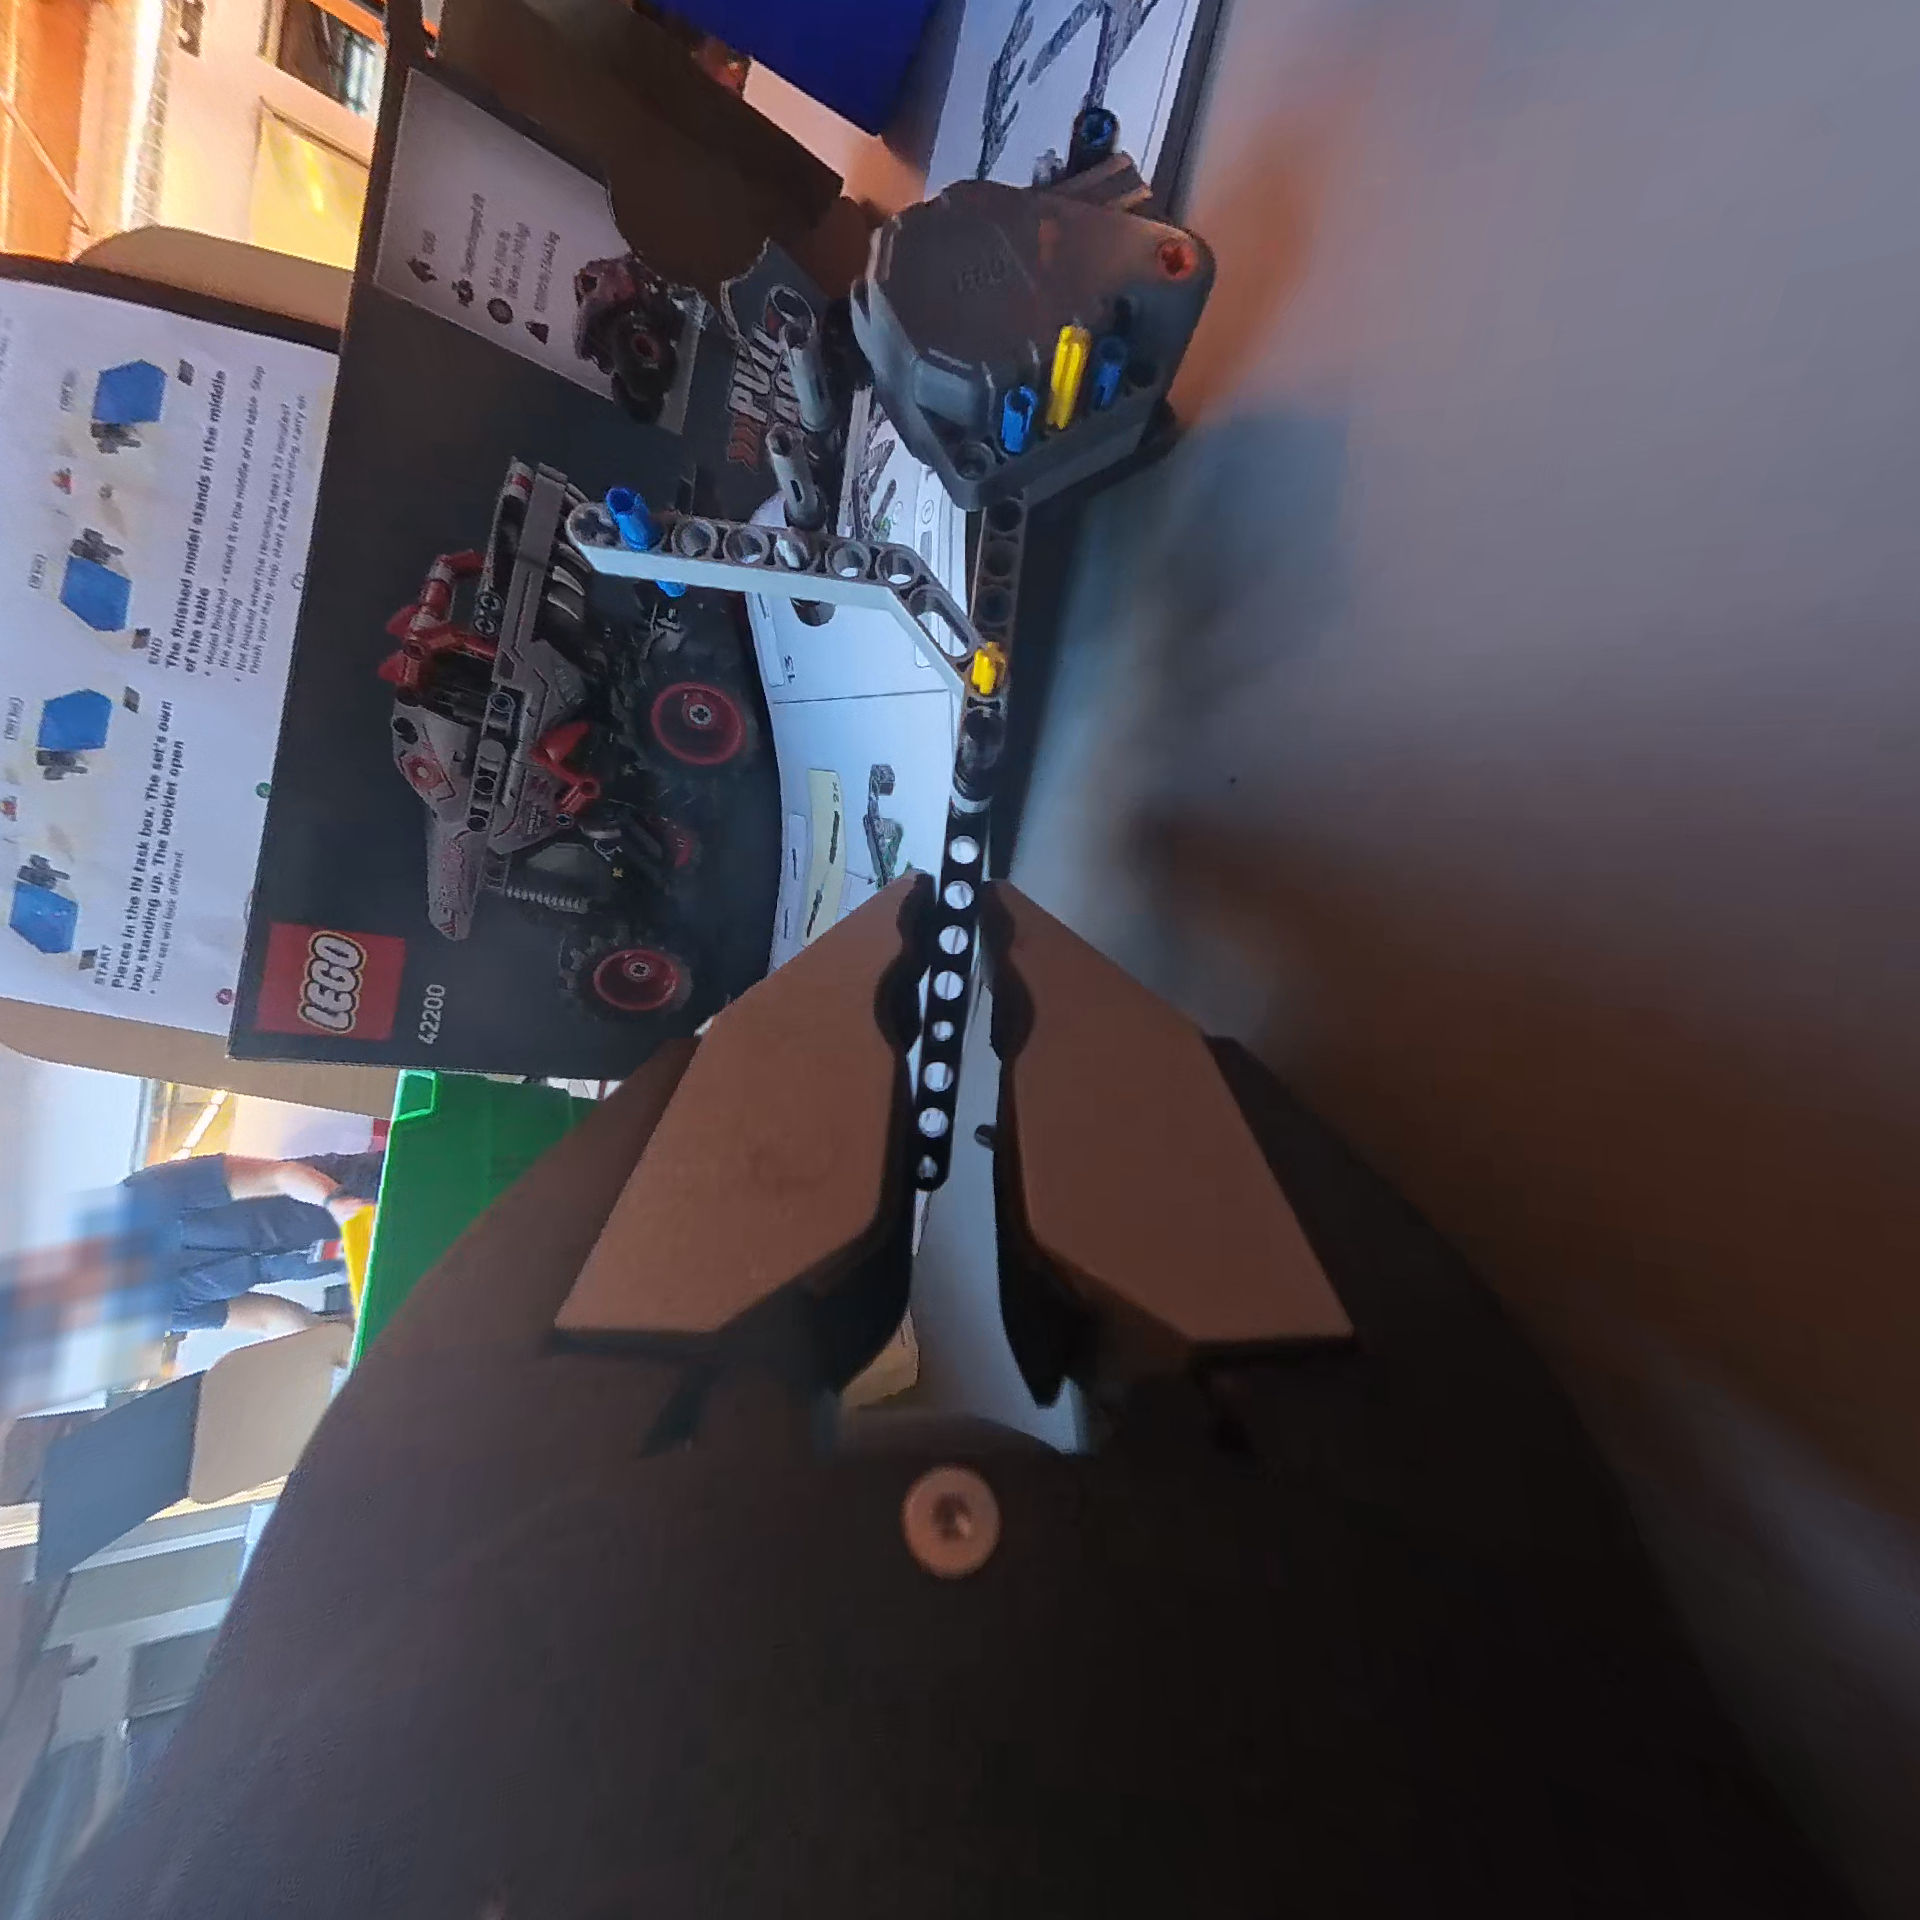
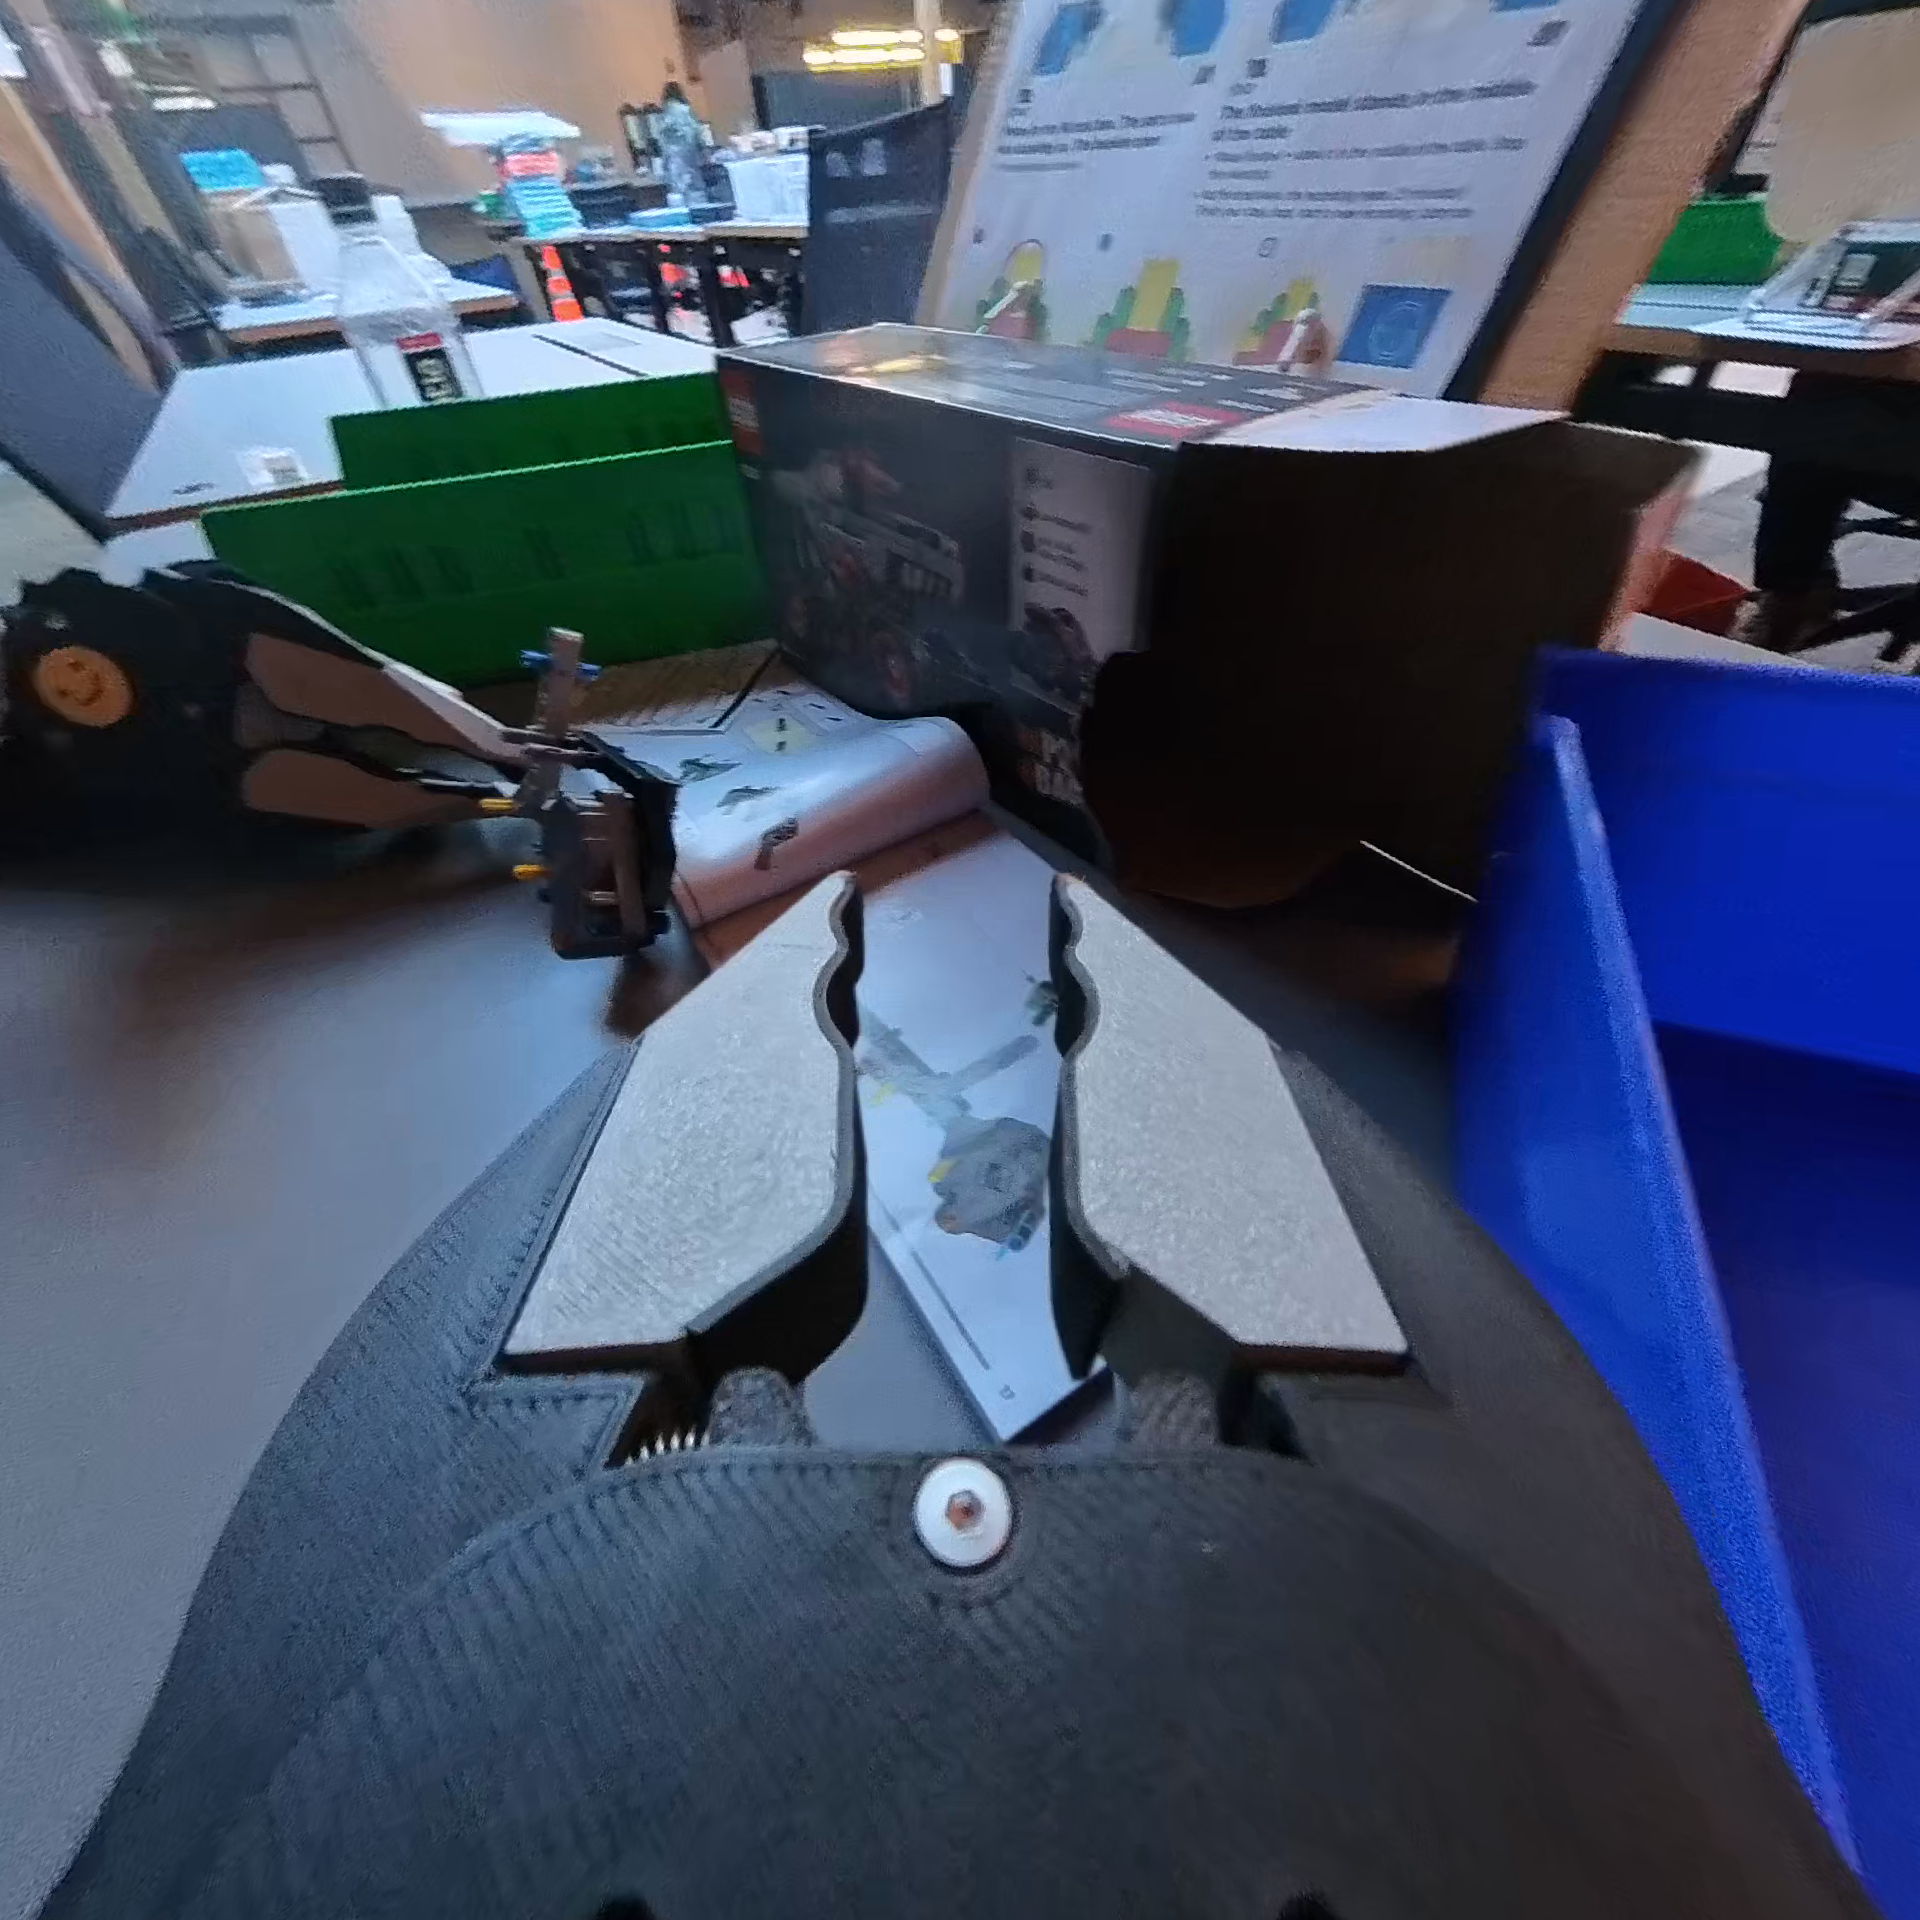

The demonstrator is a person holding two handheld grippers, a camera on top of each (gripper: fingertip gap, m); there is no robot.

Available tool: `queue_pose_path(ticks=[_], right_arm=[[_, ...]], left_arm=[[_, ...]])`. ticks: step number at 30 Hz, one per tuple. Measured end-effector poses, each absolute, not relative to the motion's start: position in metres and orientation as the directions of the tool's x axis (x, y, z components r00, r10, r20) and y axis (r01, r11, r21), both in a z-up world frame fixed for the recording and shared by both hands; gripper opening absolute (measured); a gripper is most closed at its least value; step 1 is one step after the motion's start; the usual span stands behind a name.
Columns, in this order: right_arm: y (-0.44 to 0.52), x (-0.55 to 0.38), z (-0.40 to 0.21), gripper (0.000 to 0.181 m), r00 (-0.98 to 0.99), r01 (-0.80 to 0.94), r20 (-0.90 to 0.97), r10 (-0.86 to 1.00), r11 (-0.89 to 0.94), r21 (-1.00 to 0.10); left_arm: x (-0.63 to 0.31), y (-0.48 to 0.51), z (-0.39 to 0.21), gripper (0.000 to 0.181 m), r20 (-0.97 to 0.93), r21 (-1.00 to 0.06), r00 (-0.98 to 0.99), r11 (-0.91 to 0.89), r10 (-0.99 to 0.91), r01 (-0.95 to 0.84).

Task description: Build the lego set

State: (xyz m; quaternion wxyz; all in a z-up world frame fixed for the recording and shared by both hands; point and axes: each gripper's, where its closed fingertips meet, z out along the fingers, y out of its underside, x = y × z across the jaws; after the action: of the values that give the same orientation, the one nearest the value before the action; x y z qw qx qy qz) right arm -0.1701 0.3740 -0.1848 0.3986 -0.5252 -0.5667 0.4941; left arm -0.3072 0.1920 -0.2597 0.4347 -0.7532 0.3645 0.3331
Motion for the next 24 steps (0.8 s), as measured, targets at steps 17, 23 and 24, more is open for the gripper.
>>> queue_pose_path(ticks=[17, 23, 24], right_arm=[[0.258, -0.208, -0.236, 0.044, -0.443, 0.440, -0.121, 0.889, 0.097, -0.893], [0.260, -0.217, -0.244, 0.056, -0.406, 0.490, -0.158, 0.900, 0.069, -0.869], [0.259, -0.217, -0.244, 0.054, -0.410, 0.489, -0.152, 0.899, 0.076, -0.869]], left_arm=[[-0.296, 0.198, -0.253, 0.004, -0.900, -0.296, 0.368, -0.292, -0.233, -0.909], [-0.293, 0.199, -0.250, 0.005, -0.922, -0.255, 0.319, -0.274, -0.220, -0.927], [-0.292, 0.199, -0.250, 0.005, -0.925, -0.248, 0.311, -0.270, -0.220, -0.930]])
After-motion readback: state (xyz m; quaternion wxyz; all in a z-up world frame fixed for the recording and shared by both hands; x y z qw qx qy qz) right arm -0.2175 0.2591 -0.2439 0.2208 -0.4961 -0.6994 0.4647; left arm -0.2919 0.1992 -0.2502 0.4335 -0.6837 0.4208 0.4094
